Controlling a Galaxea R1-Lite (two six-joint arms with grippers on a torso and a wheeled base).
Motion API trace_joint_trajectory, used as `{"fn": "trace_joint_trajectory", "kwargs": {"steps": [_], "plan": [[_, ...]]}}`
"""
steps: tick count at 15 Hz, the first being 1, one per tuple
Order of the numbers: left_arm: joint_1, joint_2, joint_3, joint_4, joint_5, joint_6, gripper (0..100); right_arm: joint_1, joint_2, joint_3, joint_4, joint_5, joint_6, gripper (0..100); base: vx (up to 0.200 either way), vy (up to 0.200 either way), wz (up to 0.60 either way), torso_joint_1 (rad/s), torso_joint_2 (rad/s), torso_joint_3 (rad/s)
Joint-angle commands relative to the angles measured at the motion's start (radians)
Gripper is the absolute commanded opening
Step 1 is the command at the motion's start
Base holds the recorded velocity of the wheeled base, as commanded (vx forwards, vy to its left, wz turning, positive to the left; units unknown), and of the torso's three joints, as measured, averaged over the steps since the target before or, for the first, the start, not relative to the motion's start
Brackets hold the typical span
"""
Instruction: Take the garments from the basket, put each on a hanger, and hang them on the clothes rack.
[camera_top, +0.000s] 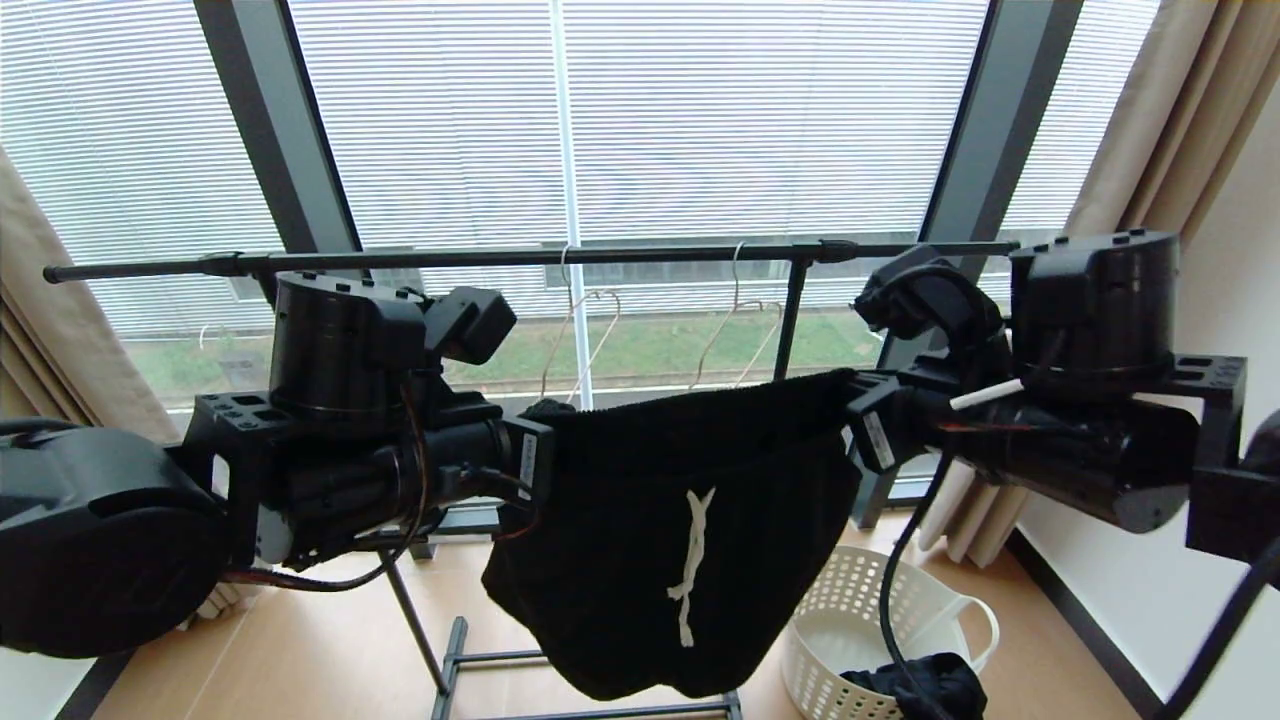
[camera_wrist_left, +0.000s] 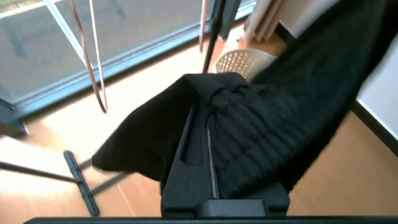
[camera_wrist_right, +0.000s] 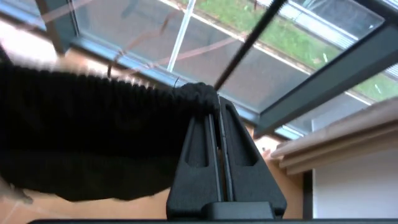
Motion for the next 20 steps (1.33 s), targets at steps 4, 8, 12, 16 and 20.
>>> {"fn": "trace_joint_trajectory", "kwargs": {"steps": [4,8,12,16,20], "plan": [[0.003,0.080,-0.232,0.141,0.007,0.028,0,0.058,-0.108,0.198,-0.003,0.021,0.000,100,0.000,0.000,0.00,0.000,0.00,0.000],[-0.021,0.146,-0.393,0.223,0.016,0.028,0,0.077,-0.108,0.299,-0.005,0.102,-0.001,100,0.000,0.000,0.00,0.000,0.00,0.000],[-0.050,0.175,-0.465,0.247,0.046,0.028,0,0.119,-0.110,0.402,-0.123,0.228,-0.058,100,0.000,0.000,0.00,0.000,0.00,0.000],[-0.070,0.177,-0.481,0.247,0.057,0.029,0,0.120,-0.079,0.416,-0.187,0.319,-0.136,100,0.000,0.000,0.00,0.000,0.00,0.000],[-0.069,0.183,-0.537,0.250,0.088,0.032,0,0.116,-0.096,0.488,-0.230,0.406,-0.205,100,0.000,0.000,0.00,0.000,0.00,0.000]]}}
